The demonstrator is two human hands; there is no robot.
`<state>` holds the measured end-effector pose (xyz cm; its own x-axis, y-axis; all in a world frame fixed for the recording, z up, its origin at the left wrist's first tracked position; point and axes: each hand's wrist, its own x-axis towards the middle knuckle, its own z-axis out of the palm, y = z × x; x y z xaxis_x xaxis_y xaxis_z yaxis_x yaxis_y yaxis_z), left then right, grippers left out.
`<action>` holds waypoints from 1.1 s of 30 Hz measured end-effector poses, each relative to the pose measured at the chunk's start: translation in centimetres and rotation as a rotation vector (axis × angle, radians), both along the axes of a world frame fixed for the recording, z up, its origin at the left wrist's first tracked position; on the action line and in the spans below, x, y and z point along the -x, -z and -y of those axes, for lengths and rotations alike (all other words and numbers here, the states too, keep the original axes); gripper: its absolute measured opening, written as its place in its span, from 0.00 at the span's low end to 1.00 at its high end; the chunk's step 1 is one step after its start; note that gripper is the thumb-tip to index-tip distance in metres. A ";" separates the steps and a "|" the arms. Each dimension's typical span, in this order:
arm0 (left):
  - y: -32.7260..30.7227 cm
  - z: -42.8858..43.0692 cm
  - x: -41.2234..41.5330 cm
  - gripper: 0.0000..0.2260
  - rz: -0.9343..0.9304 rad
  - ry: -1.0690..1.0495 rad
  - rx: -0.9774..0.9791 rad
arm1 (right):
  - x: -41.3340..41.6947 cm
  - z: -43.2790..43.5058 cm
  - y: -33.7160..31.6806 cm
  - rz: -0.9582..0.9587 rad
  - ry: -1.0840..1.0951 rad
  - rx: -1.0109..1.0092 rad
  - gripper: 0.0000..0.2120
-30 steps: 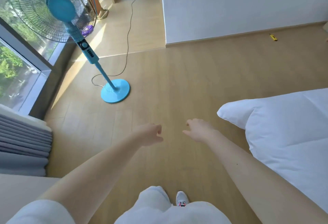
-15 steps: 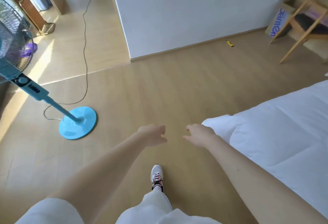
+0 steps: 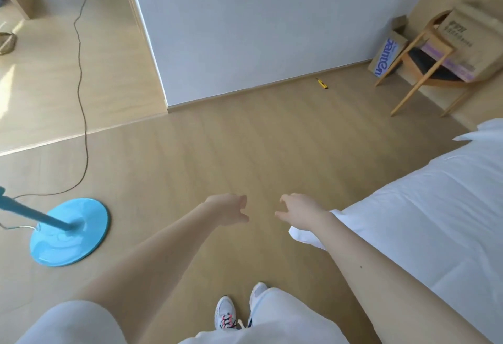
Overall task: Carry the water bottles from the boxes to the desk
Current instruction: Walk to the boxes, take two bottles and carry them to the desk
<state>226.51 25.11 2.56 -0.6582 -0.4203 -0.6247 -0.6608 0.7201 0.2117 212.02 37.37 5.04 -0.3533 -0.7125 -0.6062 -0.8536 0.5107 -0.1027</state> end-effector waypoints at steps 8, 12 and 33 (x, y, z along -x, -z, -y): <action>-0.2 7.7 5.0 0.22 0.038 -0.020 0.044 | 5.8 8.3 1.2 0.000 -0.037 0.027 0.24; -0.9 12.6 9.1 0.22 0.081 -0.017 0.077 | 10.0 13.4 1.8 0.041 -0.052 0.048 0.24; -2.6 24.2 38.9 0.19 0.059 0.236 0.121 | 36.0 21.3 1.2 0.039 0.224 0.093 0.23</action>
